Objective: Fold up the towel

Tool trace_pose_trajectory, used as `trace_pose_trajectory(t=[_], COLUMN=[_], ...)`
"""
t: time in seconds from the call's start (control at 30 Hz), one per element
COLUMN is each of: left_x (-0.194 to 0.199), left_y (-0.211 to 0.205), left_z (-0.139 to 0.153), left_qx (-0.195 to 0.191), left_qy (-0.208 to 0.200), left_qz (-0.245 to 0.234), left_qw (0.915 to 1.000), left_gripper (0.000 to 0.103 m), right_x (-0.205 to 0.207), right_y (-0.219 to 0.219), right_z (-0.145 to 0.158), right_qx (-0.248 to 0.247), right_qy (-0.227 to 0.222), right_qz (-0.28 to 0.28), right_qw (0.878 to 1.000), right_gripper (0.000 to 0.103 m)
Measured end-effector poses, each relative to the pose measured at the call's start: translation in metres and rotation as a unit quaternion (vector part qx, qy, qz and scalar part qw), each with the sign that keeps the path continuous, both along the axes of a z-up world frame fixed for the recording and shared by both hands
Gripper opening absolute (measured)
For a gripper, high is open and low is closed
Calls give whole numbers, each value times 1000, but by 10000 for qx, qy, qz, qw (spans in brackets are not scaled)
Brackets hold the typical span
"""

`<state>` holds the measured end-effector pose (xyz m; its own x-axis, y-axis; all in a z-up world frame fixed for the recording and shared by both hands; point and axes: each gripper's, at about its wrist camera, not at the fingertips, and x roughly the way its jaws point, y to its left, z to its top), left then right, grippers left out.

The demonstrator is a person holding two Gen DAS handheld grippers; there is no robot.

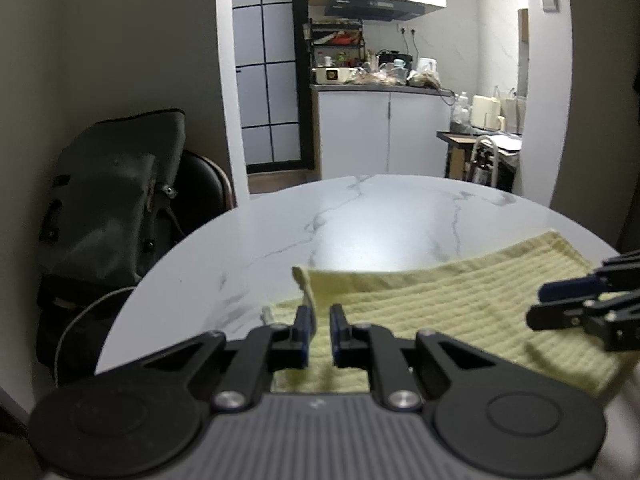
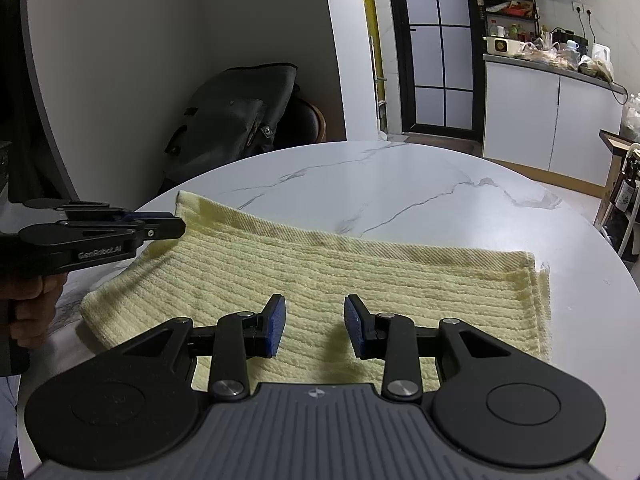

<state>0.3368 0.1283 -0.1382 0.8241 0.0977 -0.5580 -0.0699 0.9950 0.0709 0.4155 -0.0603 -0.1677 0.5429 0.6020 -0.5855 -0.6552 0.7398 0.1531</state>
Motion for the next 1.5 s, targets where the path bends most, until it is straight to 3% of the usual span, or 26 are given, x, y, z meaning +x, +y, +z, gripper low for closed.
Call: trace_pose_trajectory(t=[0.4,1.07,1.5], left_x=[-20,-74,-101], left_y=[1,-14,-32], left_z=[-6,-6,-4], left_qx=[152,317,339], left_qy=[227,347,357], left_qz=[112,235,112], left_qw=[9996,9986,9987], left_gripper=[28,32,32], right_x=[-1,-15,-51], right_y=[0,-4,-23], right_z=[1,-5,-1], right_qx=[-5,-211,-87], right_qy=[-23,-158,-111], right_qz=[0,-124,-359], right_qw=[10000,9996,9993], right_gripper=[37,37,37])
